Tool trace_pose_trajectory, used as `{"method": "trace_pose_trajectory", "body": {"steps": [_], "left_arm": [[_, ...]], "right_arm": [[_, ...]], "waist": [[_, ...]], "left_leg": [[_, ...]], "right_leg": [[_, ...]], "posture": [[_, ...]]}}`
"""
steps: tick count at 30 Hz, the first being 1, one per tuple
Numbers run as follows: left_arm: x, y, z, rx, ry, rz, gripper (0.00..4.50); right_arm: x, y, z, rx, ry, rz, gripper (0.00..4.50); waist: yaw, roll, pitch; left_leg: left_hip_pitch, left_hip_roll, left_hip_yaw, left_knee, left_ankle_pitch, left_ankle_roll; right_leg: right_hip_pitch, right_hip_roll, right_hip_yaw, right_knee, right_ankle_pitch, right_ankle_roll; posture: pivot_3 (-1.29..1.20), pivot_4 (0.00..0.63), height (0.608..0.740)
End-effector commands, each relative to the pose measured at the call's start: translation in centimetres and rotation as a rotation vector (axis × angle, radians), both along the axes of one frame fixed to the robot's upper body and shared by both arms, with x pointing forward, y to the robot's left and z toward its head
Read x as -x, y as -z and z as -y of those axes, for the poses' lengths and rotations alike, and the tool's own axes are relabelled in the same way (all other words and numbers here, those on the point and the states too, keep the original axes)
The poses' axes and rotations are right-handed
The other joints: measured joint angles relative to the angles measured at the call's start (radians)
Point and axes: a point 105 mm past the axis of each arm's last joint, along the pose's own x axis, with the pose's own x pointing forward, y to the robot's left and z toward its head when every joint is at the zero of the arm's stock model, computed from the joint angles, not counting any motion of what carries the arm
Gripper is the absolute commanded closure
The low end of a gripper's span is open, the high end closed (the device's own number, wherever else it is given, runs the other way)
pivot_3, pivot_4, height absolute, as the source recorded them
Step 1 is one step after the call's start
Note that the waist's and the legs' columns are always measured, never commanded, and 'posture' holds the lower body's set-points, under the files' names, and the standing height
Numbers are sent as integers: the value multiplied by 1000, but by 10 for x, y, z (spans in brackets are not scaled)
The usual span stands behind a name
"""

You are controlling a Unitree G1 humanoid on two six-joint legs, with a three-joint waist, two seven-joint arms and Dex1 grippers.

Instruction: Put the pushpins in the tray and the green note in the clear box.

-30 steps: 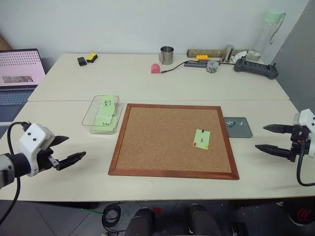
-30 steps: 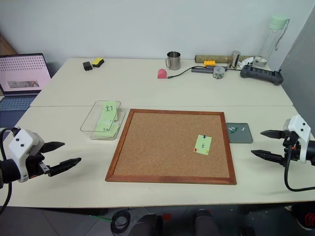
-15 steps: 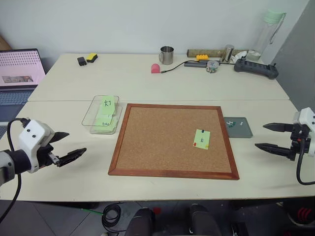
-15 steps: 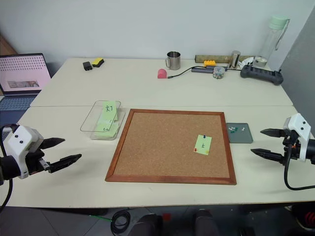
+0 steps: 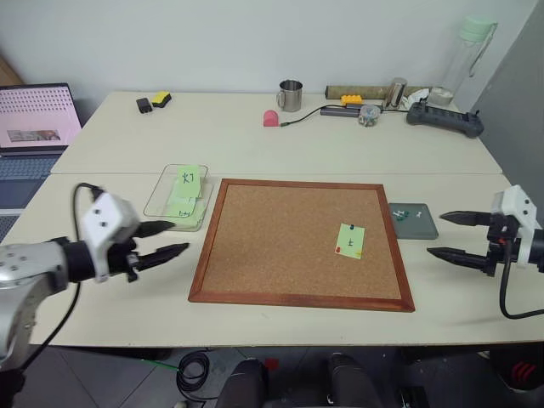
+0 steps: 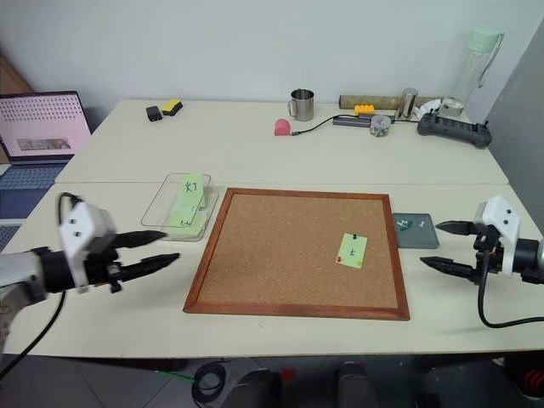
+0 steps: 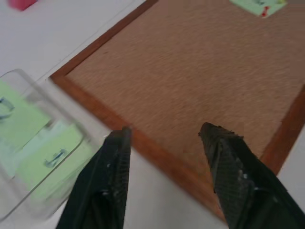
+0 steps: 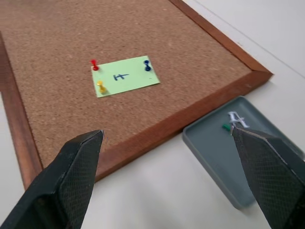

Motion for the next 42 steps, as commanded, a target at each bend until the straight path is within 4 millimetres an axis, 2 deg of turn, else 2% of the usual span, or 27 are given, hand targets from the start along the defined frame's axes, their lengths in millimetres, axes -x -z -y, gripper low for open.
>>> {"method": "trace_pose_trajectory", "body": {"steps": [1, 4, 8, 14, 21, 30, 33, 42], "left_arm": [[-6, 9, 38, 20, 127, 16, 3146], [-14, 19, 70, 75, 204, 16, 3697], [-24, 32, 97, 104, 268, 16, 4448], [-47, 57, 130, 144, 291, 17, 4448], [-53, 87, 139, 128, 271, -16, 4448], [-53, 93, 137, 119, 263, -22, 4448], [-52, 95, 137, 115, 261, -28, 4500], [-49, 98, 138, 111, 258, -33, 4500]], "right_arm": [[-6, -13, -23, -13, -47, 61, 0], [-10, -10, -40, -25, -76, 62, 0], [-18, -3, -55, -42, -95, 48, 0], [-42, 7, -76, -49, -85, 28, 0], [-62, 26, -87, -12, -59, 9, 0], [-82, 40, -96, -16, -46, 36, 0], [-87, 40, -97, -35, -36, 44, 488], [-86, 46, -98, -40, -54, 31, 2454]], "waist": [[-1, 0, 0], [-1, 0, 0], [0, -1, 0], [0, 0, 0], [0, 0, 0], [0, 0, 0], [0, 0, -1], [-1, 0, -1]], "left_leg": [[0, 0, 0, 0, 0, 0], [0, 0, 0, 0, 0, 0], [-1, -1, 0, 1, 0, 0], [-1, -2, 0, 2, 0, 0], [-3, -2, -1, 1, 0, 0], [-1, -3, -1, 2, 0, 0], [-1, -2, -1, 2, 0, 0], [0, -2, -1, 2, 0, 0]], "right_leg": [[0, 0, 0, 0, 0, 0], [0, 0, 0, 1, 0, 0], [0, 0, 0, 2, 1, 1], [0, 0, 0, 2, 1, 1], [-2, 0, -1, 2, 1, 1], [-1, 0, 0, 3, 1, 2], [-1, 0, 0, 3, 1, 2], [0, 0, 0, 4, 1, 2]], "posture": [[0, 150, 740], [0, 150, 740], [0, 150, 740], [0, 150, 740], [0, 150, 740], [0, 150, 740], [0, 150, 740], [0, 150, 740]]}}
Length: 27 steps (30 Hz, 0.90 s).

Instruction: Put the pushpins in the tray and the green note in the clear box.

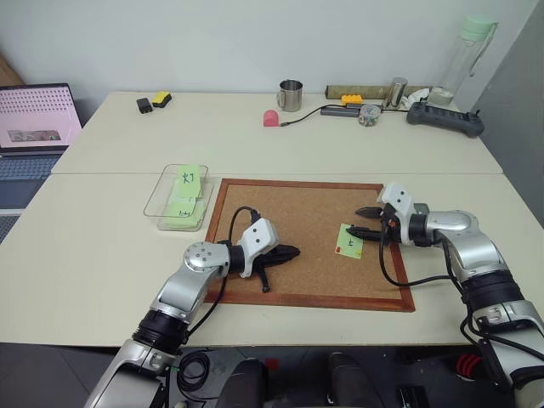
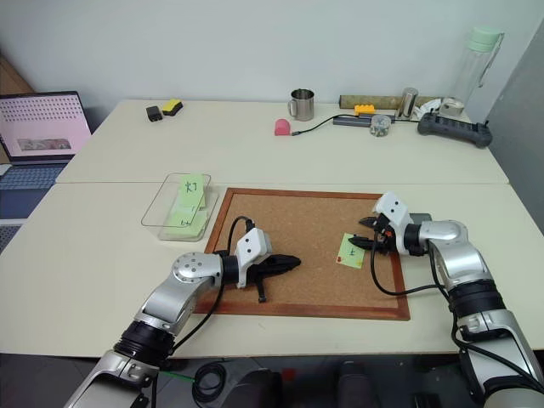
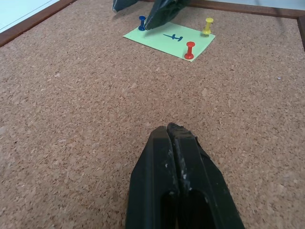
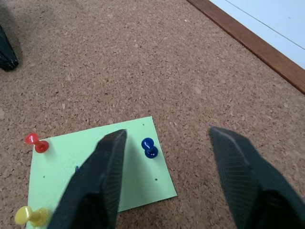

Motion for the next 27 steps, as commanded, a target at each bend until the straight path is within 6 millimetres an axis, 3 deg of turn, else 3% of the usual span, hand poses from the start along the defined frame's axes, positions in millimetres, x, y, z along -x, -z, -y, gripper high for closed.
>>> {"method": "trace_pose_trajectory", "body": {"steps": [1, 11, 21, 27], "left_arm": [[3, 9, -1, -28, -8, -23, 4500], [4, 10, -2, -30, -9, -27, 4500], [4, 12, -1, -46, -3, -37, 4500], [6, 16, 1, -54, 6, -51, 4500]], "right_arm": [[-1, -10, -1, -5, -19, 38, 2614], [7, -11, -7, -19, -59, 31, 4469], [7, -35, -8, -141, -24, 41, 4490], [7, -51, 2, -245, 44, -4, 4490]], "waist": [[0, 0, 0], [0, 0, 0], [0, 0, 0], [0, 0, 0]], "left_leg": [[0, 0, 0, 0, 0, 0], [0, 0, 0, 0, 0, 0], [0, 0, -2, 0, 0, 0], [0, 0, -2, 0, 0, 0]], "right_leg": [[0, 0, 0, 0, 0, 0], [0, 0, 0, 0, 0, 0], [0, 0, 0, 0, 0, 0], [0, 0, 0, 0, 0, 0]], "posture": [[0, 150, 740], [0, 150, 740], [0, 150, 740], [0, 150, 740]]}}
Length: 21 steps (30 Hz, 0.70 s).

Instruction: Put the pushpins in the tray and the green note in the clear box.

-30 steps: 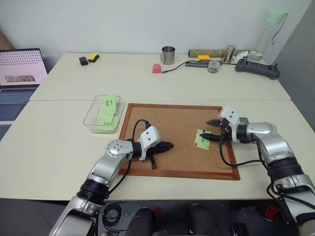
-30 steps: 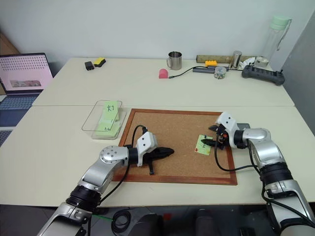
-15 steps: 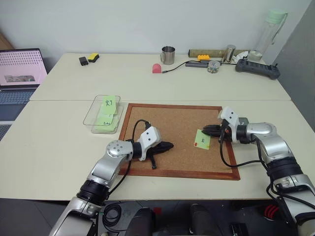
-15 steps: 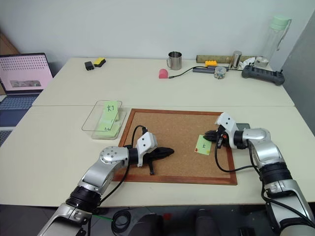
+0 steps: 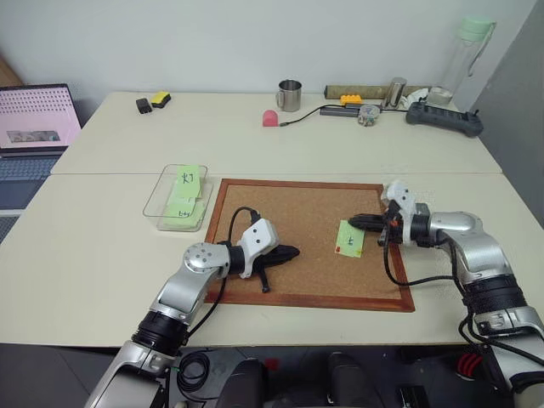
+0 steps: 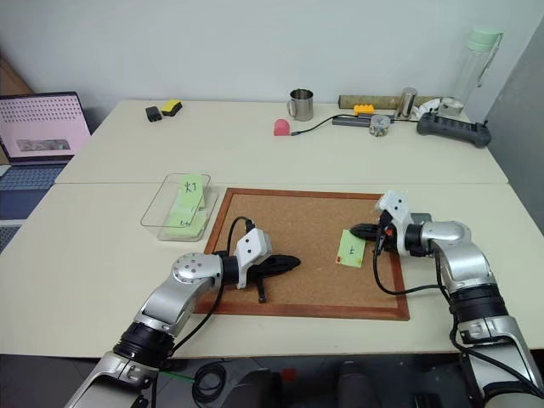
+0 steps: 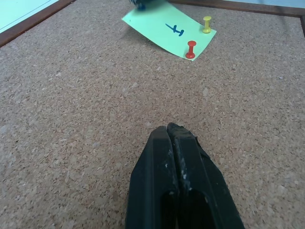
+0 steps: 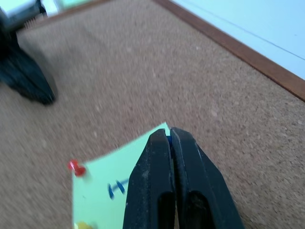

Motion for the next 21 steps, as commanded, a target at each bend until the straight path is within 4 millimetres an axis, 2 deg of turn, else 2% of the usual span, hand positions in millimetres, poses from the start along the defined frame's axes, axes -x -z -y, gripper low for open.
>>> {"method": "trace_pose_trajectory", "body": {"steps": [1, 6, 10, 14, 19, 21], "left_arm": [[6, 16, 1, -47, 10, -48, 4500], [7, 17, 2, -48, 16, -53, 4500], [8, 17, 3, -47, 18, -54, 4500], [8, 17, 4, -46, 18, -51, 4500], [8, 18, 4, -50, 23, -49, 4500], [8, 18, 4, -52, 24, -49, 4500]], "right_arm": [[-1, -32, 9, -75, 41, 51, 4490], [-1, -41, 21, -111, 99, 48, 4490], [-7, -40, 63, -18, 259, 65, 4490], [-4, -30, 96, 86, 356, 43, 4490], [2, -12, 118, 173, 413, 2, 4490], [2, -9, 120, 175, 424, -2, 4149]], "waist": [[0, 0, 0], [0, 0, 0], [1, 0, 0], [3, 1, 0], [2, 2, -1], [2, 2, -1]], "left_leg": [[0, 0, 0, 0, 0, 0], [0, 0, 0, 0, 0, 0], [0, 0, 0, 0, 0, 0], [-1, 0, 1, 0, 0, 0], [0, 0, 3, 0, 0, 0], [0, 0, 4, 0, 0, 0]], "right_leg": [[0, 0, 0, 0, 0, 0], [0, 0, 0, 0, 0, 0], [0, 0, 0, 0, 0, 0], [0, 0, -1, -1, 0, 0], [1, 0, 0, -1, 0, 0], [1, 0, 0, -1, 0, 0]], "posture": [[0, 150, 740], [0, 150, 740], [0, 150, 740], [0, 150, 740], [0, 150, 740], [0, 150, 740]]}}
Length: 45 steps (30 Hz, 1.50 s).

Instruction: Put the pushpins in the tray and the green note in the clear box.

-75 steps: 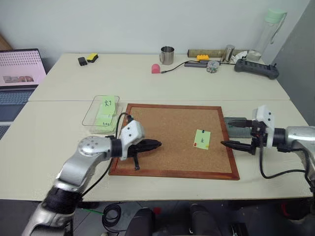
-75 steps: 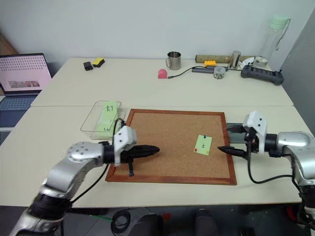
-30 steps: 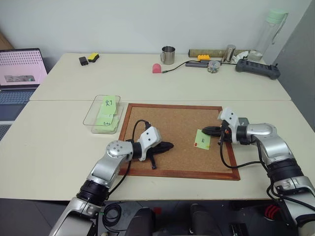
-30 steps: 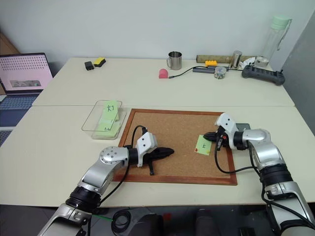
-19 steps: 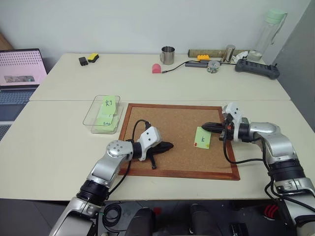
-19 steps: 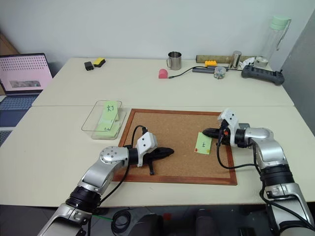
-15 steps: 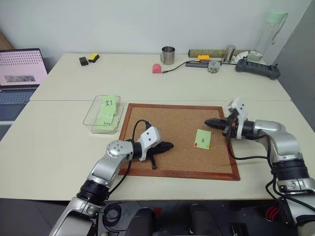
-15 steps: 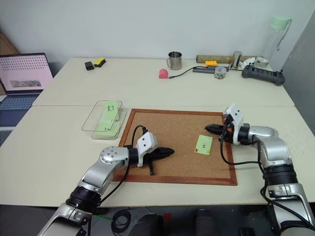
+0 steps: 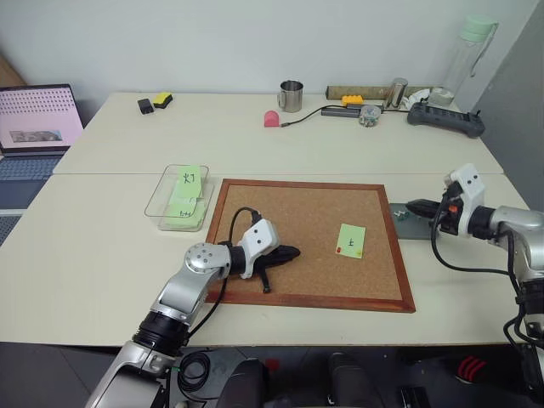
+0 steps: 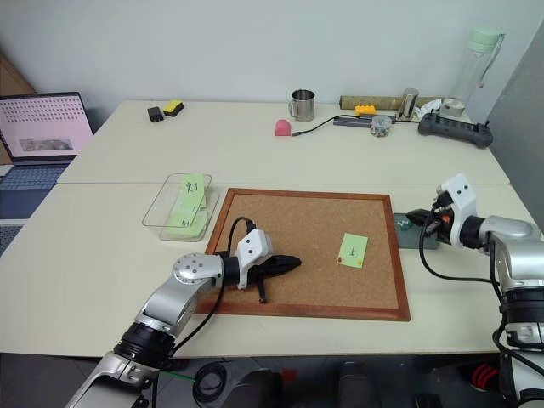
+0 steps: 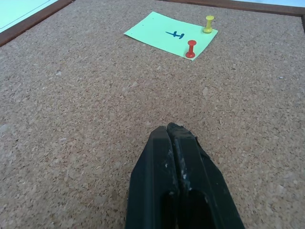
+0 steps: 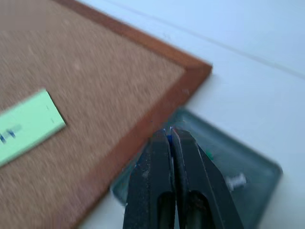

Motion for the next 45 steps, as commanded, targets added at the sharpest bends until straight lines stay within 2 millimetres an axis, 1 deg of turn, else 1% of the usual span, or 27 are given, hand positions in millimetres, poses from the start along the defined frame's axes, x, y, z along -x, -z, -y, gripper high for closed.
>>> {"method": "trace_pose_trajectory", "body": {"steps": [1, 3, 4, 5, 6, 7, 10, 11, 12, 13, 15, 18, 20, 23, 28, 35, 38, 43, 45], "left_arm": [[6, 16, 1, -46, 13, -45, 4500], [6, 16, 1, -46, 13, -45, 4500], [6, 16, 1, -46, 12, -46, 4500], [5, 16, 1, -46, 12, -46, 4500], [5, 16, 1, -46, 11, -46, 4500], [5, 16, 1, -47, 10, -47, 4500], [5, 17, 0, -49, 9, -48, 4500], [5, 17, 0, -49, 9, -48, 4500], [6, 17, 0, -48, 9, -48, 4500], [6, 16, 0, -48, 9, -48, 4500], [6, 16, -1, -49, 9, -47, 4500], [6, 16, -1, -50, 9, -47, 4500], [6, 16, -1, -51, 10, -47, 4500], [6, 16, -1, -52, 11, -47, 4500], [6, 17, -1, -53, 12, -51, 4500], [7, 17, -1, -55, 11, -54, 4500], [7, 17, 0, -54, 11, -54, 4500], [8, 18, -2, -57, 9, -57, 4500], [8, 18, -2, -58, 9, -58, 4500]], "right_arm": [[-1, -6, 10, 41, 22, 37, 4061], [0, -5, 10, 43, 18, 38, 3711], [0, -4, 9, 43, 15, 39, 3463], [0, -4, 9, 43, 12, 39, 3365], [0, -5, 9, 41, 12, 40, 3084], [0, -6, 8, 35, 10, 45, 2969], [1, -13, 8, 21, 2, 68, 2231], [5, -18, 3, 21, -38, 78, 2074], [8, -22, -3, 22, -80, 83, 1811], [11, -25, -8, 23, -109, 85, 1699], [23, -26, -23, 52, -212, 69, 1295], [49, -15, -55, 130, -411, 34, 1295], [53, -11, -67, 145, -450, 45, 1295], [56, -6, -83, 118, -482, 50, 1295], [53, 4, -97, 96, -501, 51, 1295], [50, 12, -104, 70, -514, 40, 1295], [49, 14, -105, 67, -518, 35, 1722], [48, 18, -105, 68, -521, 28, 2747], [47, 19, -105, 68, -519, 28, 3027]], "waist": [[0, 1, 0], [0, 1, -1], [0, 2, -1], [0, 2, -1], [0, 2, -1], [0, 2, -1], [0, 2, -1], [0, 2, -1], [0, 2, -1], [0, 2, -1], [0, 2, -1], [0, 2, -1], [0, 1, -2], [0, 1, -2], [1, 1, -2], [1, 1, -2], [1, 1, -2], [1, 1, -2], [1, 1, -2]], "left_leg": [[0, 0, 0, 0, 0, 0], [0, 0, 0, 0, 0, 0], [0, 0, 0, 0, 0, 0], [0, 0, 0, 0, 0, 0], [0, 0, 0, 0, 0, 0], [0, 0, 0, 0, 0, 0], [0, 0, 0, 0, 0, 0], [0, 0, 0, 0, 0, 0], [0, 0, 0, 0, 0, 0], [0, 0, 0, 0, 0, 0], [0, 0, -1, 0, 0, 0], [0, 0, -2, 0, 0, 0], [0, 1, -2, 0, 0, 0], [0, 0, -2, 0, 0, 0], [0, 0, -3, 0, 0, 0], [0, 0, -4, 0, 0, 0], [1, 0, -4, 0, 0, 0], [0, 0, -4, 0, 0, 0], [1, 0, -4, 0, 0, 0]], "right_leg": [[0, 0, 0, 0, 0, 0], [0, 0, 0, 0, 0, 0], [0, 0, 0, 0, 0, 0], [0, 0, 0, 0, 0, 0], [0, 0, 0, 0, 0, 0], [0, 0, 0, 0, 0, 0], [0, 0, -1, 0, 0, 0], [0, 0, -1, 0, 0, 0], [0, 0, 0, 0, 0, 0], [0, 0, 0, 0, 0, 0], [0, 0, -1, 0, 0, 0], [0, 0, -1, 0, 0, 0], [1, 0, -1, 0, 0, 1], [1, 0, -1, -1, 0, 1], [1, 0, -1, -1, 0, 1], [1, 0, -1, -1, 0, 0], [1, 0, -1, -1, 0, 0], [1, 0, -1, -1, 0, 0], [1, 0, -1, -1, 0, 0]], "posture": [[0, 150, 740], [0, 150, 740], [0, 150, 740], [0, 150, 740], [0, 150, 740], [0, 150, 740], [0, 150, 740], [0, 150, 740], [0, 150, 740], [0, 150, 740], [0, 150, 740], [0, 150, 740], [0, 150, 740], [0, 150, 740], [0, 150, 740], [0, 150, 740], [0, 150, 740], [0, 150, 740], [0, 150, 740]]}}
